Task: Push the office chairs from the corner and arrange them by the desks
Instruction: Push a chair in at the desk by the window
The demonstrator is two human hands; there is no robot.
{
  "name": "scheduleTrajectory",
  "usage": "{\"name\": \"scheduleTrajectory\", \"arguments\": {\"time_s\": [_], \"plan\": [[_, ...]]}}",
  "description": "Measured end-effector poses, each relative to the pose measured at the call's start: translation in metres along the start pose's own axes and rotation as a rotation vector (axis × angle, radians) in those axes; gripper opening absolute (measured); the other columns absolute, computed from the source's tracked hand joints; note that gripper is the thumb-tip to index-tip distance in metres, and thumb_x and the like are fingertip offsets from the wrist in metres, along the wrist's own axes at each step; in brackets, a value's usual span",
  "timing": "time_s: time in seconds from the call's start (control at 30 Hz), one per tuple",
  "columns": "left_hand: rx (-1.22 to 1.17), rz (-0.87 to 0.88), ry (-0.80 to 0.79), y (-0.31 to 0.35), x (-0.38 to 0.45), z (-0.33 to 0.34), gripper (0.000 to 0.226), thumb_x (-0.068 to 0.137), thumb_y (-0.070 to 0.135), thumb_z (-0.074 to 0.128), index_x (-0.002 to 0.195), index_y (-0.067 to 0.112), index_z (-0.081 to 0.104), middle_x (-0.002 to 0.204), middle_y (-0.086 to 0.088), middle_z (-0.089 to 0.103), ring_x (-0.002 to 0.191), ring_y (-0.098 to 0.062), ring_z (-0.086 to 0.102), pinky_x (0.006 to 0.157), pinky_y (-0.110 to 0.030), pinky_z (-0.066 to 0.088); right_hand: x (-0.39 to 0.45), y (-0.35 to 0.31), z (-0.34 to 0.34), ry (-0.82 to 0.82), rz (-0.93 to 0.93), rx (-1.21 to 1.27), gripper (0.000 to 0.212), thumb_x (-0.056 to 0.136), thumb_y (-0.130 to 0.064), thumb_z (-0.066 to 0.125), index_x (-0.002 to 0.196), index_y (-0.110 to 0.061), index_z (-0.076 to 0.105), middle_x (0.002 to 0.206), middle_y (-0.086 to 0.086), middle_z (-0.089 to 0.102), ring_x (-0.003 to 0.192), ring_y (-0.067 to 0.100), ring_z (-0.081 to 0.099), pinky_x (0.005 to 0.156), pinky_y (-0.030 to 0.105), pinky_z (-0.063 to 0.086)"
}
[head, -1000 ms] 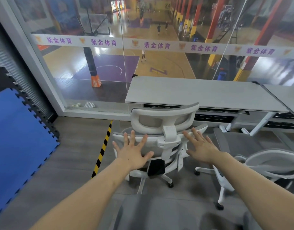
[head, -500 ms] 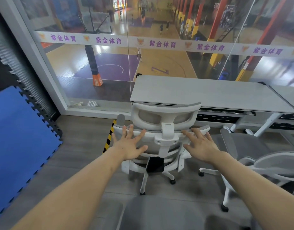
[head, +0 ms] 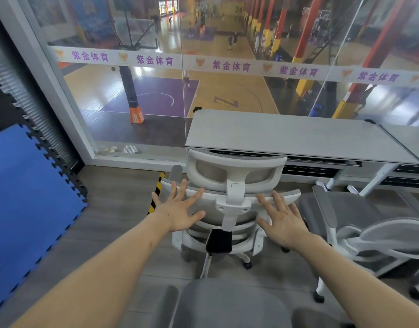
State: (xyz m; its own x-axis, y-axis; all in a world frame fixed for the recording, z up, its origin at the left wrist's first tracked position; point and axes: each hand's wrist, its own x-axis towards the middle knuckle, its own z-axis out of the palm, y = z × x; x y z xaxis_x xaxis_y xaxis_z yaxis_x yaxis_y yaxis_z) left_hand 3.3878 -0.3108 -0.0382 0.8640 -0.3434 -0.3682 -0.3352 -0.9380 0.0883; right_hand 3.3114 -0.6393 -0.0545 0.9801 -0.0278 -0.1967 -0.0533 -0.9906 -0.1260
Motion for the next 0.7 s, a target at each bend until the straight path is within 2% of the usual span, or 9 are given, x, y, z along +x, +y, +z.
{"name": "scheduleTrajectory", "arguments": {"time_s": [0.13, 0.47, 0.7], "plan": [[-0.001, -0.022, -0.008, -0.004, 0.008, -0.001, 0.074, 0.091, 0.087, 0.017, 0.148, 0.064, -0.024, 0.164, 0.001, -0.038, 0.152, -0.032, -0.033, 0.109, -0.083, -0.008, 0.013, -0.007, -0.001, -0.014, 0.001, -0.013, 0.073, 0.103, -0.064, 0.027, 0.162, -0.046, -0.013, 0.172, 0.012, -0.017, 0.159, 0.027, -0.017, 0.128, 0.052, -0.006], [-0.049, -0.020, -0.043, -0.023, 0.028, -0.015, 0.074, 0.093, 0.084, 0.024, 0.151, 0.064, -0.019, 0.165, 0.002, -0.036, 0.152, -0.030, -0.032, 0.111, -0.078, -0.013, 0.040, -0.016, -0.007, -0.021, 0.003, 0.016, 0.072, 0.103, -0.063, 0.031, 0.163, -0.045, -0.004, 0.173, 0.010, -0.010, 0.160, 0.026, -0.011, 0.128, 0.051, -0.005], [-0.060, -0.005, -0.037, -0.037, 0.028, -0.014, 0.073, 0.093, 0.084, 0.025, 0.149, 0.067, -0.018, 0.165, 0.005, -0.037, 0.152, -0.028, -0.034, 0.112, -0.077, -0.014, 0.035, -0.029, 0.001, -0.007, 0.018, 0.056, 0.072, 0.103, -0.063, 0.030, 0.163, -0.046, -0.004, 0.173, 0.011, -0.011, 0.159, 0.026, -0.014, 0.127, 0.050, -0.006]]}}
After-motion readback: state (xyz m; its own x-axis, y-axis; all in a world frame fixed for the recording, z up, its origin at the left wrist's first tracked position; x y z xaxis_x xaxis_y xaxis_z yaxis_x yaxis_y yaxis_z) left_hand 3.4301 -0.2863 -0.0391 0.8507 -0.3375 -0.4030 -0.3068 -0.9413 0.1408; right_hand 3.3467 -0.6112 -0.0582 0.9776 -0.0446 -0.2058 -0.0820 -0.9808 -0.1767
